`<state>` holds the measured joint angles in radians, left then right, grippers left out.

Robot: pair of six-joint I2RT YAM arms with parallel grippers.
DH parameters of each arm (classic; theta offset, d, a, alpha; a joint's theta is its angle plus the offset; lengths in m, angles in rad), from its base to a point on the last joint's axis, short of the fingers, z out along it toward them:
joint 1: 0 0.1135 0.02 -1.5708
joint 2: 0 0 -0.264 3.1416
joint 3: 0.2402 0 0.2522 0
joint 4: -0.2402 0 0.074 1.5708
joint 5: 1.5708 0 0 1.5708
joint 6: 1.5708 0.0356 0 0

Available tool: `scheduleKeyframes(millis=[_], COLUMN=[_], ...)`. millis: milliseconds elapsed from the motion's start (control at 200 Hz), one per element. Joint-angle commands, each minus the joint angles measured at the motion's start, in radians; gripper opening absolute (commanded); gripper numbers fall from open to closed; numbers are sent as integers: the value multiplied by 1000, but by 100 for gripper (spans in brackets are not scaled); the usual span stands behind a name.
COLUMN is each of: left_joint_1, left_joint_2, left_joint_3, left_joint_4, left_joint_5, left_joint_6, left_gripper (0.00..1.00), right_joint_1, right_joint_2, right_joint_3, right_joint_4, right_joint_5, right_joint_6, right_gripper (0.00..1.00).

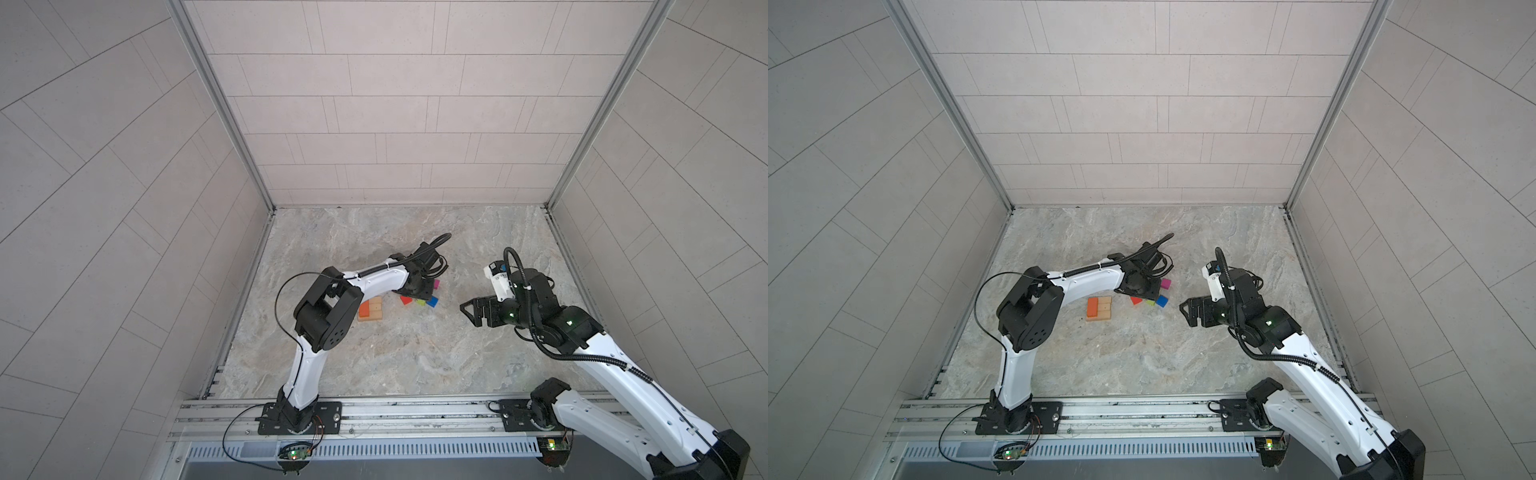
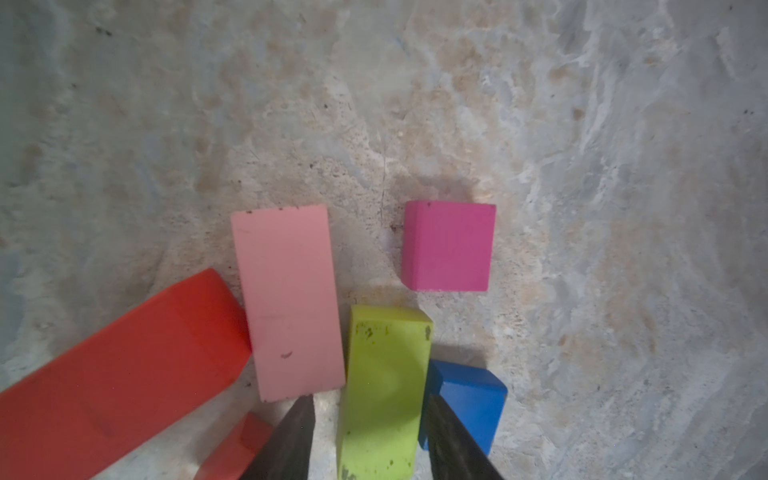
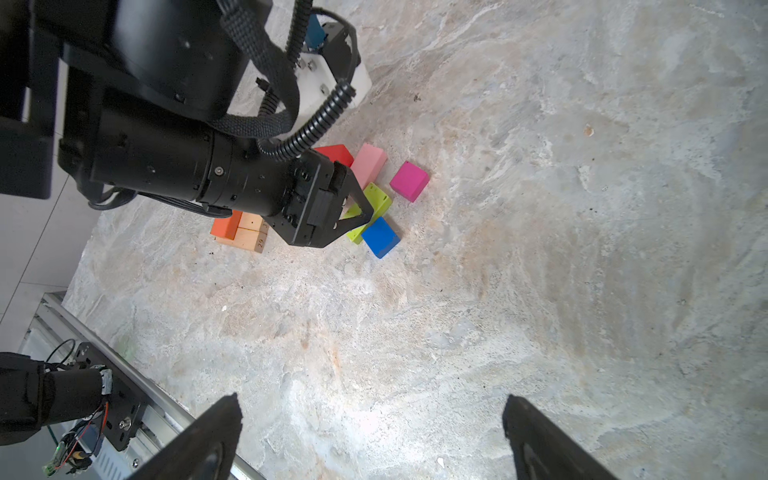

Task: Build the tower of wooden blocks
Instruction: 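Move the left gripper over the lime green block in the pile, then lower the left gripper onto the lime green block and close on it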

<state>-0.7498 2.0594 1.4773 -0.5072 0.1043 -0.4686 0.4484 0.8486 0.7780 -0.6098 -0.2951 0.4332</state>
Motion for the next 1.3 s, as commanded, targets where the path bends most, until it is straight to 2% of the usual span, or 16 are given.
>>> scheduleKeyframes(millis=[0, 475, 585, 871, 1296], left_joint_1=[-11, -23, -23, -22, -23], left_joint_2=[21, 64, 71, 71, 60], left_joint_3=[21, 55, 57, 75, 66], left_joint_4=[-14, -33, -37, -69, -70], left_joint_5=[-8, -57, -66, -108, -100], left_joint_6=[21, 15, 8, 3, 2], left_gripper=[49, 48, 43, 43, 40], right_joint_1=[-7, -8, -8, -10, -10], right_joint_2=[-11, -4, -6, -8, -9], right_joint_3=[33, 40, 38, 35, 26], right_joint_4=[-20, -27, -28, -31, -28], right_joint_5=[15, 12, 14, 14, 14], right_joint_6=[-16, -21, -24, -23, -21], right_gripper=[99, 99, 99, 99, 99])
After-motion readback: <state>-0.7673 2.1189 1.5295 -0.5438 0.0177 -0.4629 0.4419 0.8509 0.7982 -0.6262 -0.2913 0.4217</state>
